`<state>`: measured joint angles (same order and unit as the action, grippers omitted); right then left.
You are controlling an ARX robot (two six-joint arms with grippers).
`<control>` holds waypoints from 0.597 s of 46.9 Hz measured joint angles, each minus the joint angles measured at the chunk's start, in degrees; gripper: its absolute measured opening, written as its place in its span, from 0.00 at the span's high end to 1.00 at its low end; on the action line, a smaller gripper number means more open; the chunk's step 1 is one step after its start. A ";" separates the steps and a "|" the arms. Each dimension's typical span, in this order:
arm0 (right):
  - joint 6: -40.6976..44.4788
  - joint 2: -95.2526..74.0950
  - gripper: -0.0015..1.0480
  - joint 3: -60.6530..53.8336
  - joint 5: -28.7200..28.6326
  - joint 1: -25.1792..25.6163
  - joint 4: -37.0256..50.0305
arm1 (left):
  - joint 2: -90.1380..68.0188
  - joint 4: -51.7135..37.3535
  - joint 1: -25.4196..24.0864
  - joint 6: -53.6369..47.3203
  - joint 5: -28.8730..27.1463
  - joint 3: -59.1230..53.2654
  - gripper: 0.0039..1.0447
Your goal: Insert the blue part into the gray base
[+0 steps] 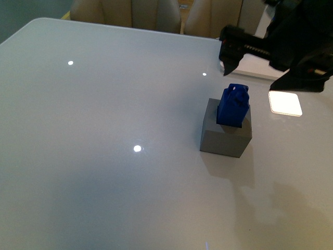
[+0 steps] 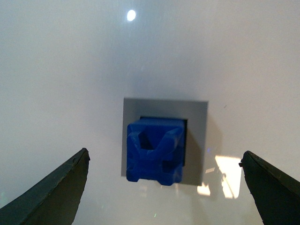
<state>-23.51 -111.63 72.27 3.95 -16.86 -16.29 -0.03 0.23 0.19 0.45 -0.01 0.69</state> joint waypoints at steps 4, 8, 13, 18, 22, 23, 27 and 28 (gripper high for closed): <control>1.62 5.25 0.09 -4.20 3.50 -0.11 4.55 | 0.00 0.00 0.00 0.00 0.00 0.00 0.07; 2.99 10.84 0.09 -8.79 6.08 -0.66 8.81 | 0.00 0.00 0.00 0.00 0.00 0.00 0.07; 10.71 15.08 0.20 -19.23 12.13 -1.11 31.98 | 0.00 0.00 0.00 0.00 0.00 -0.02 0.07; 18.01 17.38 0.36 -32.87 11.26 0.46 59.89 | 0.00 0.00 0.00 0.00 -0.02 0.00 0.07; 20.63 20.46 0.50 -40.37 10.03 2.27 71.76 | 0.00 0.00 0.00 0.00 -0.04 -0.02 0.07; 21.03 21.55 0.53 -41.64 9.70 2.73 73.29 | 0.00 0.00 0.00 0.00 -0.02 -0.02 0.07; 22.05 26.60 0.68 -46.03 8.26 4.52 75.76 | 0.00 0.00 0.00 0.00 0.00 -0.02 0.07; 22.14 27.52 0.71 -46.97 8.00 4.87 75.91 | 0.00 0.00 0.00 0.00 0.00 -0.02 0.07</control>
<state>-1.37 -84.12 25.30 11.94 -11.99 59.61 -0.03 0.23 0.19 0.45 -0.01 0.67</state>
